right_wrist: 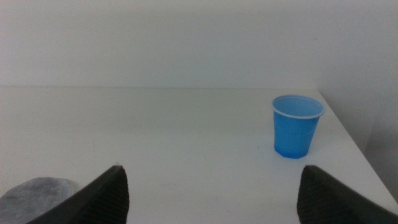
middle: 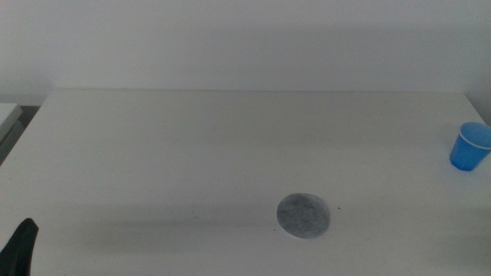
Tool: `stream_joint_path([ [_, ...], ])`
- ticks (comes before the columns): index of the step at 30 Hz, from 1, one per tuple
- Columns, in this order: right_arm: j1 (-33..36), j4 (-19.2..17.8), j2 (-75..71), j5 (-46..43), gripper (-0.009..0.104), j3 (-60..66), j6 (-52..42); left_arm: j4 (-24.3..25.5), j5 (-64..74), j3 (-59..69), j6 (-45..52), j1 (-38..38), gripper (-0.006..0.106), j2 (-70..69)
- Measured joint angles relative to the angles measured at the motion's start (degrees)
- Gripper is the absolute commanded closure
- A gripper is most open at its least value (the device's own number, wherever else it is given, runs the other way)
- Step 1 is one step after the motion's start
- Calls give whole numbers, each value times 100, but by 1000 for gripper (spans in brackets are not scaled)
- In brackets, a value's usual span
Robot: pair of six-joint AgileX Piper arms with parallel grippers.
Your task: Place an empty cup on a cup mat.
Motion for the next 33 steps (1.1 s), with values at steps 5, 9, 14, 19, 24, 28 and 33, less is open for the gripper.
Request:
stream_joint_path([
  [5,0,118,0,0,2,0,12,0,0,0,0,0,7,0],
  [9,0,167,0,-161,2,0,213,0,0,0,0,0,7,0],
  [14,0,181,398,-160,2,-510,522,0,0,0,0,0,7,0],
  [19,0,188,1601,568,2,-1868,678,0,0,0,0,0,7,0],
  [24,0,208,2966,2556,2,-3814,702,0,0,0,0,0,7,0],
  [28,0,330,3862,4197,2,-5199,702,0,0,0,0,0,7,0],
  [33,0,354,4411,4701,2,-6044,702,0,0,0,0,0,7,0],
])
